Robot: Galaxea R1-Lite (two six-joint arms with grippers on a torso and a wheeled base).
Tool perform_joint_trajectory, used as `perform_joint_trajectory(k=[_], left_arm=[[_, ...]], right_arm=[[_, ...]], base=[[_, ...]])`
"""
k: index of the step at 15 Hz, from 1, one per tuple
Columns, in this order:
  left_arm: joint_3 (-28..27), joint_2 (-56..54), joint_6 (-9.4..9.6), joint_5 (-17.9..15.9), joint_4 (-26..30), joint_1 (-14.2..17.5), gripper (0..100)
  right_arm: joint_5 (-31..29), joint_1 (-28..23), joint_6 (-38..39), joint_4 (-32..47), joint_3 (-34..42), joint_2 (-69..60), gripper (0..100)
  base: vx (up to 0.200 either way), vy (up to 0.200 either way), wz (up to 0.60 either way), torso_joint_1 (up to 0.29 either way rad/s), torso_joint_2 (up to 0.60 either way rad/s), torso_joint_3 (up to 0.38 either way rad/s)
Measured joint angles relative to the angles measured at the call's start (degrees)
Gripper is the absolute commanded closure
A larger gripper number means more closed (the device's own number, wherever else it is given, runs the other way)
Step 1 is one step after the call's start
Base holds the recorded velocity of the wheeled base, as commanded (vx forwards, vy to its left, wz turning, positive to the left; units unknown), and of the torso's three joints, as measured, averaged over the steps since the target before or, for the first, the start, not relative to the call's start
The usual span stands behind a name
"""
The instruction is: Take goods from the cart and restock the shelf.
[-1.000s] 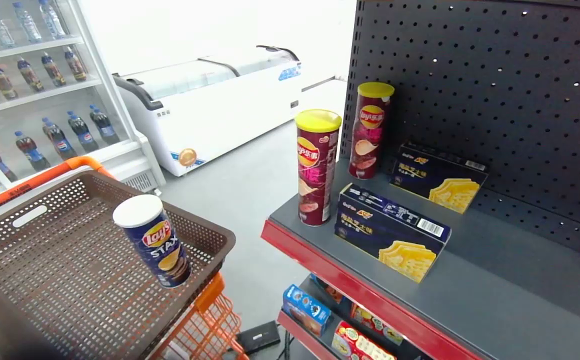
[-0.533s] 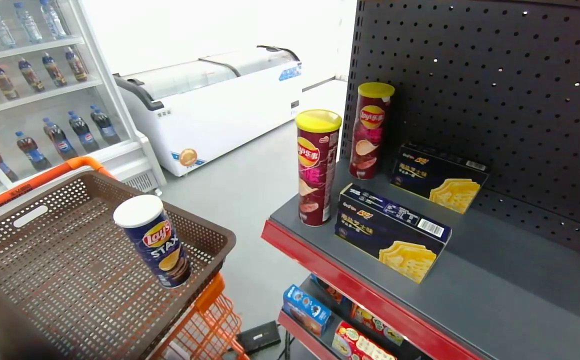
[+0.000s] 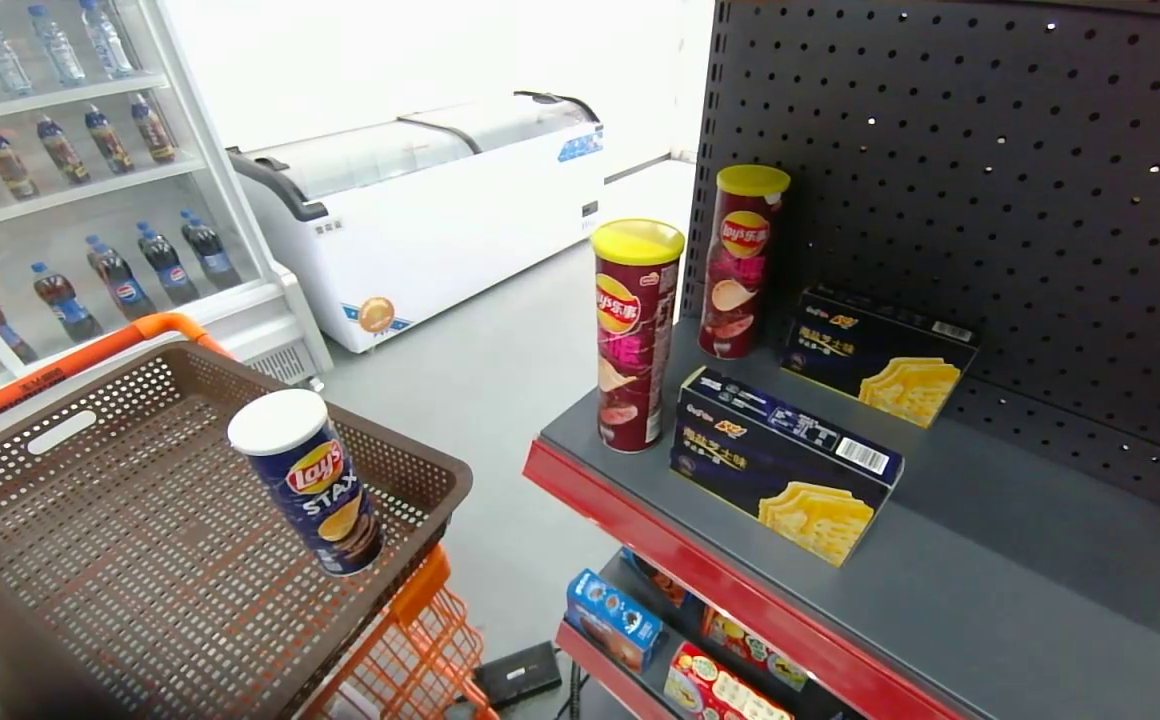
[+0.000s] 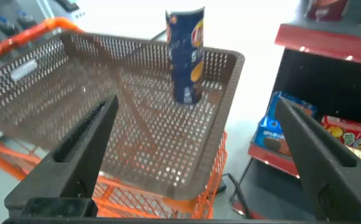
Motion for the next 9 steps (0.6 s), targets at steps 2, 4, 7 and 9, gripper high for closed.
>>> perform_joint_trajectory(k=[2,4,7,9], left_arm=[[-4.3,5.4,0.93,-1.8,1.1,-0.1,0],[-8.9,14.2,1.37,-2.8,1.1,-0.1,0],[-15.9,30.7,1.63,-2.3,-2.3,-0.9,0],[-18.7,41.1,1.74,-1.3,-7.1,-1.5,0]], right_arm=[[0.0,0.0,0.0,0.0,0.0,0.0,0],[0.0,0.0,0.0,0.0,0.0,0.0,0],[0.0,0.0,0.0,0.0,0.0,0.0,0],[0.0,0.0,0.0,0.0,0.0,0.0,0]], base=[[0.0,0.0,0.0,0.0,0.0,0.0],[0.0,0.0,0.0,0.0,0.0,0.0],[0.0,0.0,0.0,0.0,0.0,0.0],[0.0,0.0,0.0,0.0,0.0,0.0]])
